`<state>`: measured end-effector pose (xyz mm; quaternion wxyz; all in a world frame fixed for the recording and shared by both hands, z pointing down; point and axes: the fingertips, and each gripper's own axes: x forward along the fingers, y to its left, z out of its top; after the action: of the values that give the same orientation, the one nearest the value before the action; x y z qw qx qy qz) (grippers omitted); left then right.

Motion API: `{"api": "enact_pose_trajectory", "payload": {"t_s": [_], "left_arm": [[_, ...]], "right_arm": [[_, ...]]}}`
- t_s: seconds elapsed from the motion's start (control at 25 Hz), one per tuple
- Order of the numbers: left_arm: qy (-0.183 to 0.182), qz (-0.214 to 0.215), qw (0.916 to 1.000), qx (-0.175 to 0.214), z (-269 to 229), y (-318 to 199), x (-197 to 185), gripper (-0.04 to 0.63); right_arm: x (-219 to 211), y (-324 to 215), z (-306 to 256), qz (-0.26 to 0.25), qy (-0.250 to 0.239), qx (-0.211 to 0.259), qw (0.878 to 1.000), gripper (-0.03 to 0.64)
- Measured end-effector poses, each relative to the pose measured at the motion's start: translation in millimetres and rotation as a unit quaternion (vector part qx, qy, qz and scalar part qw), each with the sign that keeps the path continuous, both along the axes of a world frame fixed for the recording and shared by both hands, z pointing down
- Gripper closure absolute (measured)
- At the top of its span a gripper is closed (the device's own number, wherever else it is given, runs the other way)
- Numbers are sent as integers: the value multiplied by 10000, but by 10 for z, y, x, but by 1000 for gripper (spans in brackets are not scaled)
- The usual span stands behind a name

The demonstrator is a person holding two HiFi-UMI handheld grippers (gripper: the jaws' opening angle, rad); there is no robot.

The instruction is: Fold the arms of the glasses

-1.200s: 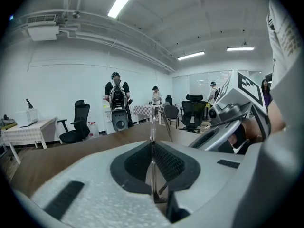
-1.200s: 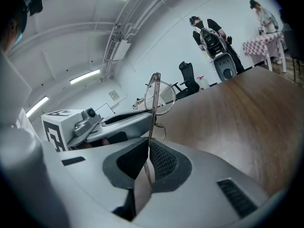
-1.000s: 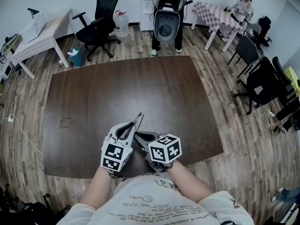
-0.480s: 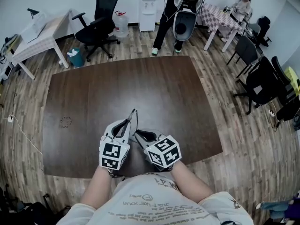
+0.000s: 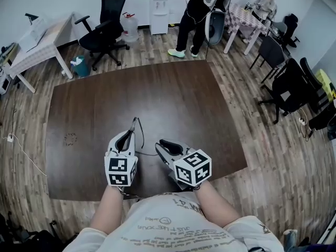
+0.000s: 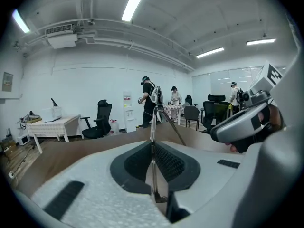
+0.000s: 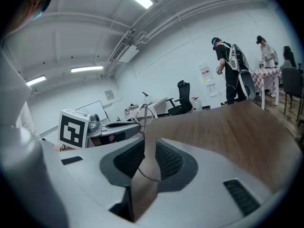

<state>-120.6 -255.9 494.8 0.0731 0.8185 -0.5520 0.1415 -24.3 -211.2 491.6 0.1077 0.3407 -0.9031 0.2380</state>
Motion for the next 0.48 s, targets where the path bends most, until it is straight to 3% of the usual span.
{"api": "enact_pose_trajectory", "payload": {"t_s": [0.24, 0.48], "left_arm": [[470, -602, 9971, -36, -76, -114, -233, 560], [889, -896, 9918, -209, -35, -170, -362, 560]], "right_arm": [[113, 6, 39, 208, -114, -143, 9996, 538], [99, 34, 208, 235, -216, -476, 9984, 505]]}}
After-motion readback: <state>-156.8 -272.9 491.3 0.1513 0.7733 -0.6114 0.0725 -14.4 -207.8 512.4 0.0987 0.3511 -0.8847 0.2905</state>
